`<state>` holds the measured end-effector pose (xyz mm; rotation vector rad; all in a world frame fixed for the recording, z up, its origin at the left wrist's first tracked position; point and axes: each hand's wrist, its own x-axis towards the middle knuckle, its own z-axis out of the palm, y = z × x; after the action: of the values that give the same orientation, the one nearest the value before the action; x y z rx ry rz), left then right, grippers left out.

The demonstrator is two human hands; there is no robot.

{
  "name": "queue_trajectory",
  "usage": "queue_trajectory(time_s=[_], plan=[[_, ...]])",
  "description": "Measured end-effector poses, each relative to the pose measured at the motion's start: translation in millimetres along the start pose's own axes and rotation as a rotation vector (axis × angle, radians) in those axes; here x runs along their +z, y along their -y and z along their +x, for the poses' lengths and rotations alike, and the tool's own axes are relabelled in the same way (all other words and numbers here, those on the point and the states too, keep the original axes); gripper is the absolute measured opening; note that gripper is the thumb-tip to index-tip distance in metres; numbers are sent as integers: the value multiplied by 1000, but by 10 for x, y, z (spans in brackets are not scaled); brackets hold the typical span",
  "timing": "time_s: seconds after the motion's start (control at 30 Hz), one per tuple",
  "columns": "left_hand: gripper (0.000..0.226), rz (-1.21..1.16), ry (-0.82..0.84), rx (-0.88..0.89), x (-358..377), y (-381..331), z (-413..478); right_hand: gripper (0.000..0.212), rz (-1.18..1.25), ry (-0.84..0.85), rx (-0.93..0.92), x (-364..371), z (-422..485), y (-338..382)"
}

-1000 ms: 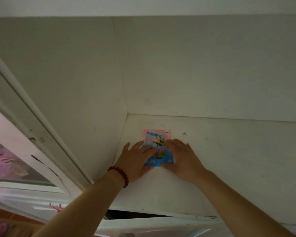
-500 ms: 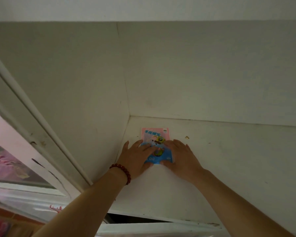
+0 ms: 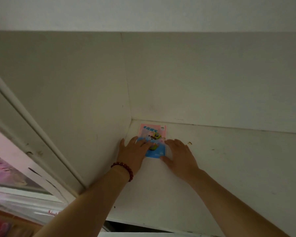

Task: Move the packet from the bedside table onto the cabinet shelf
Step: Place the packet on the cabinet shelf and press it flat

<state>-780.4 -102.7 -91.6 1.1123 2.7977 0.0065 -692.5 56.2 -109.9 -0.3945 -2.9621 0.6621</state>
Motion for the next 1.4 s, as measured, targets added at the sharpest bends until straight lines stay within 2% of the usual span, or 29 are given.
queue_trajectory(time_s=[0.17,0.3,0.37,0.47,0.53,0.63,0.77,0.87,1.0,1.4], plan=[[51,-12,-8,29,36,-27,-49,56,-75,45,-71,24,-33,50],[54,2,19,42,51,-82,-133,78,-182,93,-169,94,-130,83],[55,-6,23,38,72,-94,-161,76,-203,118,-155,123,-159,90],[55,-23,21,28,96,-88,-166,96,-223,162,-125,131,-153,115],[54,-10,16,23,102,-84,-153,101,-212,177,-107,130,-128,120],[52,0,14,13,105,-72,-133,92,-227,190,-105,120,-88,144],[52,15,27,-1,101,-41,-115,63,-231,221,-89,122,-45,183],[54,20,40,-28,102,-37,-82,69,-217,210,-86,132,2,220],[55,26,53,-62,95,-52,-7,60,-205,214,-70,154,87,241],[56,-4,65,-66,82,-40,74,59,-207,238,-30,80,130,317]])
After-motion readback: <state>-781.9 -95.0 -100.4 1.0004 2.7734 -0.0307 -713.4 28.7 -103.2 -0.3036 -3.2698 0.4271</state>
